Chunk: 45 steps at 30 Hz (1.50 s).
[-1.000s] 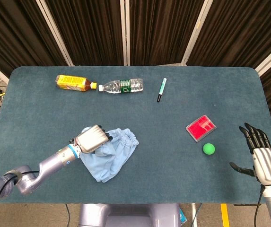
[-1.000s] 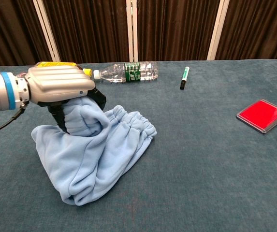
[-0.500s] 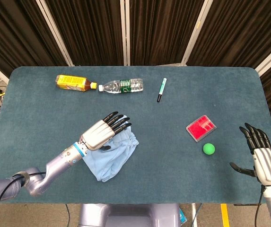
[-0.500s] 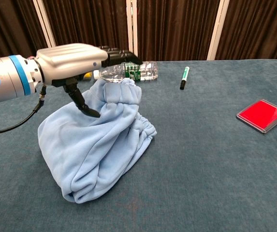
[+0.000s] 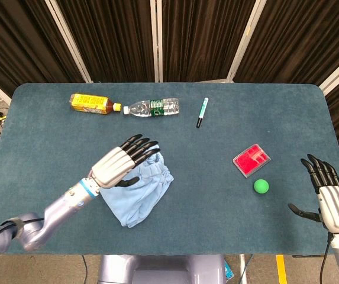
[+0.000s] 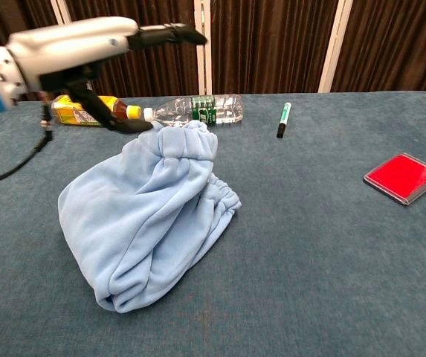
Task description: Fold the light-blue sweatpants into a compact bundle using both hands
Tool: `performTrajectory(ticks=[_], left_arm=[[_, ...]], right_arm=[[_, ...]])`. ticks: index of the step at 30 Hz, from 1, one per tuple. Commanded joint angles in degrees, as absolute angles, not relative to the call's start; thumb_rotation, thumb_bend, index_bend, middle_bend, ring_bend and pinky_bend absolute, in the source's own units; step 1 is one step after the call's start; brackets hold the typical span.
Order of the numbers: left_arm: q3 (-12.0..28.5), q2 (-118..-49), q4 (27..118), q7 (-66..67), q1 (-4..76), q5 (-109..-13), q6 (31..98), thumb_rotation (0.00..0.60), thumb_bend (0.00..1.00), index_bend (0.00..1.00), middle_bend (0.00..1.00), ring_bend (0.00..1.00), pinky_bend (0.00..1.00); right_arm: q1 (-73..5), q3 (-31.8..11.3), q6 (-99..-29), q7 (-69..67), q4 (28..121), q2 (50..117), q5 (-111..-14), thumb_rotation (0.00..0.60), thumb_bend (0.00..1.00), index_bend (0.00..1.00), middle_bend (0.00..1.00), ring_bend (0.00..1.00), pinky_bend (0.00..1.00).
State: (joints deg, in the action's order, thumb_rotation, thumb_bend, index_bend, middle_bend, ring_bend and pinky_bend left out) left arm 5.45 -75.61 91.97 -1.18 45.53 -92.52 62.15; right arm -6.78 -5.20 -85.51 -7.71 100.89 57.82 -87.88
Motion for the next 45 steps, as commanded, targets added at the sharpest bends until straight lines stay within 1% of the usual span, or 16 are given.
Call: performTrajectory(ticks=[1,2,4,7,10,13,17,23,26,28,30,39,45], left_arm=[[1.81,-71.47,92.58,-4.47,41.73,-94.43,65.34,0.6,0.52,0.03,0.0,0.02,0.05],[1.31,-71.21,92.03,-5.28,41.35,-94.87,65.69,0.6,0.56,0.06,0.0,0.04,0.08],[0.41,-71.2,90.69,-6.93,40.94,-95.29,65.53,0.6,0.62,0.12,0.01,0.07,0.11],[-0.42,-72.03,88.88,-7.65,41.02,-95.5,64.25,0.6,0.66,0.15,0.03,0.09,0.12],[-0.58,-74.66,86.37,-7.54,41.55,-94.89,62.27,0.6,0.69,0.16,0.04,0.1,0.14],[-0.26,-76.43,84.84,-7.5,41.92,-94.26,61.3,0.6,0.69,0.16,0.05,0.1,0.16],[0.38,-79.07,82.63,-7.33,42.62,-93.61,60.25,0.6,0.69,0.19,0.08,0.14,0.17],[0.76,-82.35,80.21,-6.85,44.0,-92.9,57.79,0.6,0.69,0.19,0.08,0.14,0.17],[0.69,-84.26,79.16,-5.71,45.06,-92.38,55.46,0.6,0.69,0.19,0.08,0.14,0.17],[0.89,-86.82,77.77,-4.46,46.11,-91.4,52.99,0.6,0.69,0.19,0.08,0.14,0.17],[1.28,-88.73,76.67,-3.45,46.59,-90.54,52.02,0.6,0.69,0.19,0.08,0.14,0.17],[1.78,-92.14,74.83,-0.85,47.72,-87.81,48.88,0.6,0.69,0.19,0.08,0.14,0.17],[1.8,-92.36,75.36,-0.46,47.66,-86.92,48.67,0.6,0.69,0.19,0.08,0.14,0.17]], right_arm=[[-6.72,-5.09,-85.57,-7.98,101.03,57.67,-88.19,0.6,0.0,0.0,0.0,0.0,0.0],[-6.72,-5.05,-85.6,-8.01,101.09,57.64,-88.32,0.6,0.0,0.0,0.0,0.0,0.0],[-6.72,-4.99,-85.63,-7.98,101.24,57.59,-88.54,0.6,0.0,0.0,0.0,0.0,0.0],[-6.7,-4.99,-85.71,-7.87,101.41,57.55,-88.67,0.6,0.0,0.0,0.0,0.0,0.0],[-6.67,-5.02,-85.64,-7.85,101.34,57.54,-88.45,0.6,0.0,0.0,0.0,0.0,0.0],[-6.71,-5.08,-85.46,-7.95,101.18,57.54,-88.16,0.6,0.0,0.0,0.0,0.0,0.0],[-6.73,-5.23,-85.33,-8.22,100.93,57.53,-87.76,0.6,0.0,0.0,0.0,0.0,0.0],[-6.73,-5.38,-85.14,-8.44,100.67,57.49,-87.26,0.6,0.0,0.0,0.0,0.0,0.0],[-6.75,-5.44,-85.04,-8.5,100.58,57.5,-87.1,0.6,0.0,0.0,0.0,0.0,0.0],[-6.82,-5.46,-84.88,-8.39,100.51,57.54,-86.99,0.6,0.0,0.0,0.0,0.0,0.0],[-6.83,-5.49,-84.84,-8.44,100.47,57.55,-86.94,0.6,0.0,0.0,0.0,0.0,0.0],[-6.81,-5.62,-84.89,-9.07,100.22,57.49,-86.86,0.6,0.0,0.01,0.0,0.0,0.0],[-6.73,-5.66,-85.0,-9.4,100.21,57.32,-86.88,0.6,0.0,0.01,0.0,0.0,0.0]])
